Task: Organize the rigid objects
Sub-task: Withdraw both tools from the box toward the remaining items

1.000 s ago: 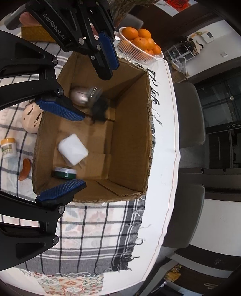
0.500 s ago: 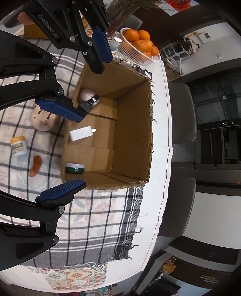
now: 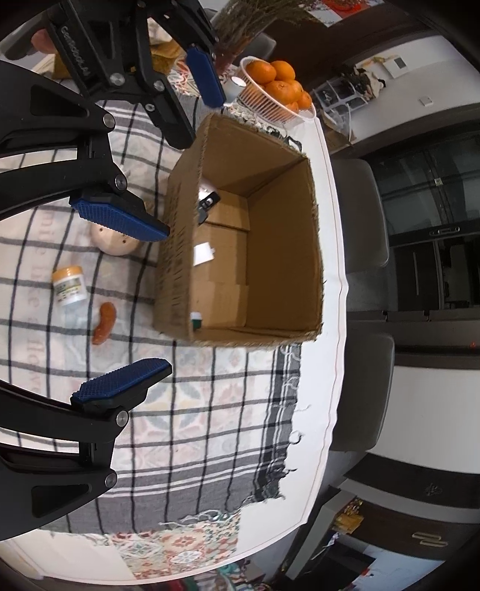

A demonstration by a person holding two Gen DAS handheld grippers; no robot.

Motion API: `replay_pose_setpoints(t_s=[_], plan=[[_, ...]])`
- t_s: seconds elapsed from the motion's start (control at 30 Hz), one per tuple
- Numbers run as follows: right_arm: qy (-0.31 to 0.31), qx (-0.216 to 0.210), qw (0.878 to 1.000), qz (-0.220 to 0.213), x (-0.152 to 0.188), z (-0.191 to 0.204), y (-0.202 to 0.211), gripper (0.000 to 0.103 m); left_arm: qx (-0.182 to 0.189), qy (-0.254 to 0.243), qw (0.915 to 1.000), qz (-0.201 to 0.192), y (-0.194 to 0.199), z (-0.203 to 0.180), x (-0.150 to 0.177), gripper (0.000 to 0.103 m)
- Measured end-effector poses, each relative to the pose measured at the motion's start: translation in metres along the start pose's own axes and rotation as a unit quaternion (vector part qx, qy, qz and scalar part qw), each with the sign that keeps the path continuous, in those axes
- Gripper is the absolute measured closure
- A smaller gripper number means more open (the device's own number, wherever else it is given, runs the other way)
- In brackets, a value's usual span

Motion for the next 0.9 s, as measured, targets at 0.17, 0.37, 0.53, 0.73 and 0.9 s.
replay_pose_setpoints(t_s=[0.17, 0.37, 0.53, 0.73, 0.9], plan=[[-0.013, 0.002, 1.000, 0.008, 0.016, -0.005, -0.003, 0.036, -0.004, -0.006, 1.0000, 0.006, -0.003, -0.004, 0.012, 0.033], [-0.023, -0.004, 0.999, 0.021, 0.034, -0.007, -0.013, 0.036, -0.012, -0.016, 0.9996, 0.019, -0.011, -0.005, 0.026, 0.030], [-0.036, -0.015, 0.999, 0.035, 0.047, -0.007, -0.025, 0.036, -0.010, -0.014, 0.9991, 0.038, -0.022, -0.006, 0.037, 0.029], [-0.053, -0.023, 0.997, 0.055, 0.060, -0.008, -0.040, 0.036, -0.009, -0.017, 0.9980, 0.061, -0.036, -0.008, 0.050, 0.029], [-0.077, -0.038, 0.994, 0.072, 0.071, -0.010, -0.056, 0.036, -0.007, -0.019, 0.9963, 0.084, -0.051, -0.009, 0.062, 0.029]])
Point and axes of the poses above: each gripper's, at about its wrist camera, not at the fingertips, and y roughly against the way its jaws point, z to its left, x to its underside, the point moved 10 cm from there along -y, roughly the way its jaws point, and after that the axes turned 6 degrees about y, right-handed, at the moved point
